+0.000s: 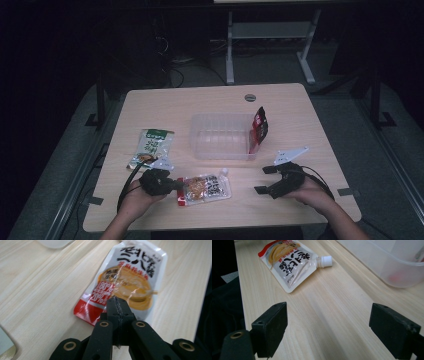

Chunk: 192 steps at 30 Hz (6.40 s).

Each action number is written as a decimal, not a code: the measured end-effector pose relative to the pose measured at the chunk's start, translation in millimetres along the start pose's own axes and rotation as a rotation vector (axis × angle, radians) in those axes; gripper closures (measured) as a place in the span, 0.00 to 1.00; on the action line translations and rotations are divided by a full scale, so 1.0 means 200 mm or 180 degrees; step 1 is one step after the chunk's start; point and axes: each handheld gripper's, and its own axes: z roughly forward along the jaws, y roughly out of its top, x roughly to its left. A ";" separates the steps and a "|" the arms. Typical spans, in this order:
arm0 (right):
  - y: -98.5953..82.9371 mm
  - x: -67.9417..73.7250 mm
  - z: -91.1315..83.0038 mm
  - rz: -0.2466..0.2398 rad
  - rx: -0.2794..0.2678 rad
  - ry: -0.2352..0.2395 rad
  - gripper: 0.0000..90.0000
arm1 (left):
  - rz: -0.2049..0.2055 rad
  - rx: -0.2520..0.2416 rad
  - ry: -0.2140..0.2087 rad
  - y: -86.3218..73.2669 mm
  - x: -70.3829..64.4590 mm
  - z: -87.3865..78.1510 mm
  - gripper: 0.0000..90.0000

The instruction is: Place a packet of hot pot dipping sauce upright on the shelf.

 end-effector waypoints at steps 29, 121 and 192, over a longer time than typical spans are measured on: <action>0.18 0.11 0.35 0.0012 0.0253 0.0414 0.30 | 0.0029 0.0244 0.0034 0.00 0.01 0.08 1.00; 0.43 0.19 0.32 -0.0315 -0.0607 0.1155 1.00 | 0.0282 -0.0037 -0.0369 0.10 -0.15 0.17 1.00; 0.72 0.04 -0.01 -0.0624 -0.0882 0.0636 1.00 | 0.0143 -0.0122 -0.0304 0.00 -0.03 0.05 0.40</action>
